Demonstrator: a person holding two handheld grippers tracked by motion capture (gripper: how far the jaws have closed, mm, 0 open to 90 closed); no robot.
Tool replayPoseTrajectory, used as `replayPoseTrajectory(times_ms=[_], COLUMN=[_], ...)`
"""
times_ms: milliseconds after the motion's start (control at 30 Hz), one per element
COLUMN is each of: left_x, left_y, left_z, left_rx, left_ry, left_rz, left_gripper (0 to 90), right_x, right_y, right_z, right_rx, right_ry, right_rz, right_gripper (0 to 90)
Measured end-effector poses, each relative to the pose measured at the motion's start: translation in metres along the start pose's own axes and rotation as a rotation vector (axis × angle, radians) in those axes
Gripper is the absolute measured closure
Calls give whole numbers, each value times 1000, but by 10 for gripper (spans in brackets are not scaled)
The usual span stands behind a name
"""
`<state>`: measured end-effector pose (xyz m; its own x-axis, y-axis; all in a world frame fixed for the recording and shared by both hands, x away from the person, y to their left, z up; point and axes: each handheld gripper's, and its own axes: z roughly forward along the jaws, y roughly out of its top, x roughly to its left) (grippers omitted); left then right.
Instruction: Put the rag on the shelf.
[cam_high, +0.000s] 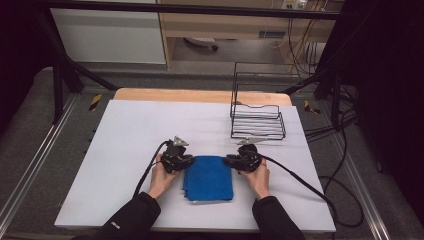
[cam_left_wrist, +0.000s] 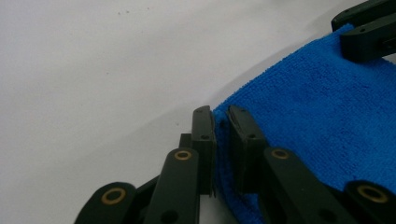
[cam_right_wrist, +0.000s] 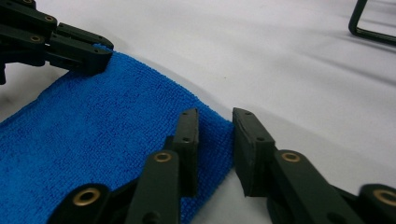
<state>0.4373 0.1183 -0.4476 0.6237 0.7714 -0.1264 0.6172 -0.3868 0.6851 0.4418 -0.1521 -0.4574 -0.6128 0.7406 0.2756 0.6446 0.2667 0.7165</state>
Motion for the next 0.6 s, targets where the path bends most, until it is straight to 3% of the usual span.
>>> replayPoseTrajectory(times_ms=[267,600], left_x=[0,1], left_y=[0,3], left_z=[0,-12], left_rx=[1,-41], left_ry=[-3,-29], left_rz=[-7,-27], left_gripper=[821,838], right_x=[-1,3], right_y=[2,7], right_z=[-3,-15], right_rx=[7,-37], right_ry=[10,27], right_rz=[22,23], right_gripper=[840,852])
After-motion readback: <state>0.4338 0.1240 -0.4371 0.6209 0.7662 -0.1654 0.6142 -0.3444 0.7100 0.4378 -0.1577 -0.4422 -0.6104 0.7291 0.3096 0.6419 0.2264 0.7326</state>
